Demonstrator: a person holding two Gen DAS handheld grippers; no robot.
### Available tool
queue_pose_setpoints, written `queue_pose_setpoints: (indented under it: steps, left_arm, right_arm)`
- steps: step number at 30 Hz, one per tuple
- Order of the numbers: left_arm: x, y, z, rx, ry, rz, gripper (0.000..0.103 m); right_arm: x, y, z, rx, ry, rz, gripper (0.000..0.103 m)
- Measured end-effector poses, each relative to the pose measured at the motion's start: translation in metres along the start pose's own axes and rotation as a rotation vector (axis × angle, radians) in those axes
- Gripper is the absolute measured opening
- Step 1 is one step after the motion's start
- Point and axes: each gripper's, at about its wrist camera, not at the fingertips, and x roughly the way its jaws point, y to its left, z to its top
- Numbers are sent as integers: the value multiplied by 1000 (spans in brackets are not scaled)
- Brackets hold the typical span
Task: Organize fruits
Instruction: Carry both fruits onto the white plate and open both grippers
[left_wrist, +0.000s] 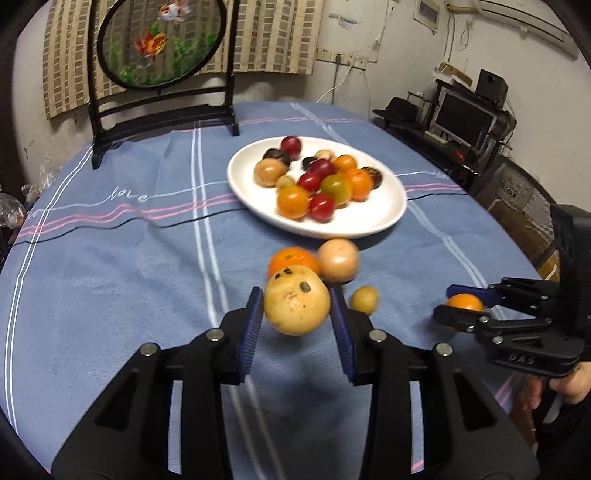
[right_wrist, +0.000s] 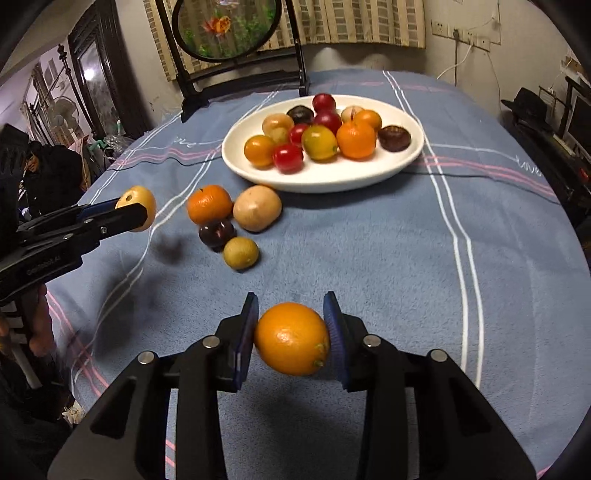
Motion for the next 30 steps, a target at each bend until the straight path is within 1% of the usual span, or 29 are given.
queue_pose_setpoints:
  steps: [4, 7, 11, 14, 17, 19, 24, 27, 30]
  left_arm:
    - [-3, -6, 10, -5, -15, -1, 37]
    - [-3, -6, 17, -18, -24, 14, 37]
    - [3, -4, 37, -31, -20, 23, 37]
    - [12, -3, 58, -39, -23, 31, 37]
    - [30, 1, 87, -67, -34, 45, 37]
    - [47, 2, 110, -84, -31, 51, 37]
    - [92, 6, 148, -93, 6, 66, 37]
    - [119, 10, 157, -91, 40, 75, 37]
    - [144, 16, 165, -105, 73, 65, 38]
  right_arm:
    - [-7, -3, 3, 2, -21, 0, 37]
    - [-9, -8, 6, 9, -29, 4, 37]
    - [-10, -15, 19, 4, -41, 12, 37]
    - [-6, -22, 43, -12, -52, 8, 37]
    - [6, -31, 82, -21, -63, -1, 37]
    - [16, -35, 107, -33, -68, -15, 37]
    - [52, -51, 158, -31, -68, -50, 37]
    - [77, -57, 175, -43, -43, -54, 37]
    - [93, -58, 182, -65, -21, -54, 36]
